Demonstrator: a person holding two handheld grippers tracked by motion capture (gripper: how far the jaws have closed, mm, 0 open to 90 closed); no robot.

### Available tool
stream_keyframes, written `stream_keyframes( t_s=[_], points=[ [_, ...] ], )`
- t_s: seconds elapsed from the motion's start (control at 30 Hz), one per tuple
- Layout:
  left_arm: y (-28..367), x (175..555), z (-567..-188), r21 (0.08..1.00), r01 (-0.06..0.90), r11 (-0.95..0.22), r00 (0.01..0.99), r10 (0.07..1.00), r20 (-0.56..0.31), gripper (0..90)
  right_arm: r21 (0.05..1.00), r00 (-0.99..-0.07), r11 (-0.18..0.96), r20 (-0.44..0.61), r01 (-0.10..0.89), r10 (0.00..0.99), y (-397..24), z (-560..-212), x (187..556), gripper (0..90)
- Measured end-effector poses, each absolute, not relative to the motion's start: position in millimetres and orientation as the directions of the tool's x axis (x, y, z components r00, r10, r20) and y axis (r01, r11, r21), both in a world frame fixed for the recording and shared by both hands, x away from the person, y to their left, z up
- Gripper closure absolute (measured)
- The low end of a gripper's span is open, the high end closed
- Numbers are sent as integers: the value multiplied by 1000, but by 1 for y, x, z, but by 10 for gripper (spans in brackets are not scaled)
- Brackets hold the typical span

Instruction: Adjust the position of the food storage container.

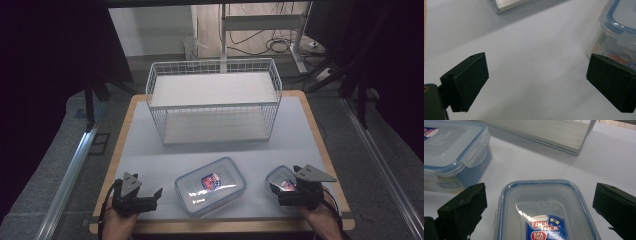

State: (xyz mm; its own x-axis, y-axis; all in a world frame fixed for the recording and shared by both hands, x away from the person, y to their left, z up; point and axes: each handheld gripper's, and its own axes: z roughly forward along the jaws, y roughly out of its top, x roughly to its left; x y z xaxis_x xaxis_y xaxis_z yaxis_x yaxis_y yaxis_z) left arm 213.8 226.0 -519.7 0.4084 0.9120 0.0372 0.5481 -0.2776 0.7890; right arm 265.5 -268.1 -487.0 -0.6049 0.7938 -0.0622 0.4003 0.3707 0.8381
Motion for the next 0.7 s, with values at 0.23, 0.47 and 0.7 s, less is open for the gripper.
stream_keyframes(
  t_s=[0.23, 0.47, 0.7],
  points=[
    [223, 213, -519, 769, 566, -296, 422, 906, 38, 39, 839, -609, 370, -60, 398, 791, -268, -487, 265, 0],
    [226, 214, -520, 768, 575, -284, 434, 901, 8, 30, 839, -614, 370, -55, 399, 787, -268, -487, 265, 0],
    [225, 211, -517, 774, 566, -285, 448, 894, 2, 42, 839, -614, 361, -41, 407, 788, -269, -487, 266, 0]
  ],
)
